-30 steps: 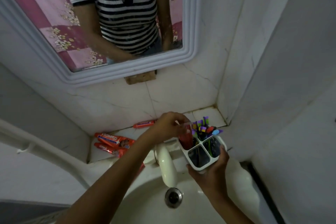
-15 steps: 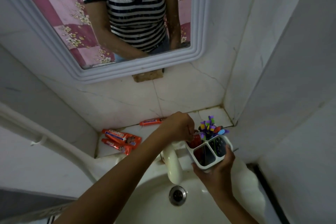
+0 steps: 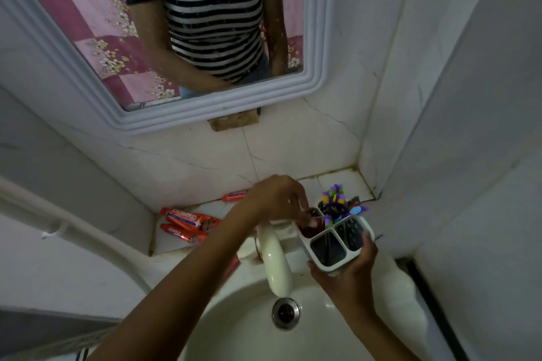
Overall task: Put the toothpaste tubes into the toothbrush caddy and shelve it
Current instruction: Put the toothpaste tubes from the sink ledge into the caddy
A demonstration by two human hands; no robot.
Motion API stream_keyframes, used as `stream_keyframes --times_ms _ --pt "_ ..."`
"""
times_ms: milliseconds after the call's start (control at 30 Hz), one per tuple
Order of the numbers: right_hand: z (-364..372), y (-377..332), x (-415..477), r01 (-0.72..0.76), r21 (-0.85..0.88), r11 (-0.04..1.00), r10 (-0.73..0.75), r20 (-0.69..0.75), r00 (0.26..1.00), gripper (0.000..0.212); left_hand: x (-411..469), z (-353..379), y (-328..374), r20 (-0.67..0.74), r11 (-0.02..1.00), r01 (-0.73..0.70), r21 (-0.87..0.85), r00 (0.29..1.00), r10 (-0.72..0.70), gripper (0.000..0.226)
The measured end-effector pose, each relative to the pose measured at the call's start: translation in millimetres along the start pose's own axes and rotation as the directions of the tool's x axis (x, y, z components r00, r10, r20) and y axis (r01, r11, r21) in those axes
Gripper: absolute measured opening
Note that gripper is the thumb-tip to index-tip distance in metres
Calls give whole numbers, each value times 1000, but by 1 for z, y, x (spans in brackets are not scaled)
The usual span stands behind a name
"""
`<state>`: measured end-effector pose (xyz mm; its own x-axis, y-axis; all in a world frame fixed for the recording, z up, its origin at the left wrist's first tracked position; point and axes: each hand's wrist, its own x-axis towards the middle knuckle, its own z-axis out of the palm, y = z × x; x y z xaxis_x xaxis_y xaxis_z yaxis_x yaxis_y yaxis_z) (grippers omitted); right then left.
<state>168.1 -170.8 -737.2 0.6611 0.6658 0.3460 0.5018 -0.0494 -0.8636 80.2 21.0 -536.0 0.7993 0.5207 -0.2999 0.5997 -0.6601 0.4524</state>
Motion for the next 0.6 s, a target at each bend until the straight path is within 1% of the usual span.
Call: stream_keyframes --times_ms 33,67,100,133,167,200,233,267,300,400,433,533,600 --pt "0 1 0 5 -5 1000 -5 -2 1000 136 2 -5 -12 -23 991 43 -129 999 -46 29" --pt "0 0 -1 7 -9 1000 -7 -4 1000 136 5 -9 -28 -79 971 90 -220 991 -109 27" --pt "1 0 -1 7 -11 1000 -7 -6 1000 136 9 -10 -45 -154 963 139 -232 972 -178 26" --pt "1 -1 0 5 -10 1000 -5 -8 1000 135 12 -9 -64 -221 965 206 -163 945 -239 27" --pt "1 -1 0 4 -10 1000 -4 -10 1000 134 14 -3 -82 -246 958 280 -57 926 -285 32" --pt "1 0 -1 4 -9 1000 -4 -12 1000 134 14 4 -99 -223 940 335 67 923 -313 39" --pt "1 0 -1 4 -7 1000 -4 -15 1000 135 15 13 -112 -169 917 354 185 931 -325 45" --pt "1 0 -1 1 -6 1000 -1 -15 1000 135 15 22 -122 -119 893 345 288 938 -324 49" --pt "2 0 -1 -2 -9 1000 2 -14 1000 136 16 31 -128 -101 869 329 369 944 -315 51" --pt "2 0 -1 -4 -28 1000 3 -13 1000 135 22 48 -131 -146 796 286 533 958 -246 41" --pt "1 0 -1 -5 -30 1000 4 -14 1000 135 24 51 -129 -148 786 277 553 961 -235 37" --pt "0 -2 0 -8 -28 1000 7 -27 1000 134 28 49 -121 -99 825 235 514 972 -215 32" --pt "-1 -3 0 -3 -29 1000 2 -27 1000 134 27 38 -110 -110 895 221 388 975 -193 34"
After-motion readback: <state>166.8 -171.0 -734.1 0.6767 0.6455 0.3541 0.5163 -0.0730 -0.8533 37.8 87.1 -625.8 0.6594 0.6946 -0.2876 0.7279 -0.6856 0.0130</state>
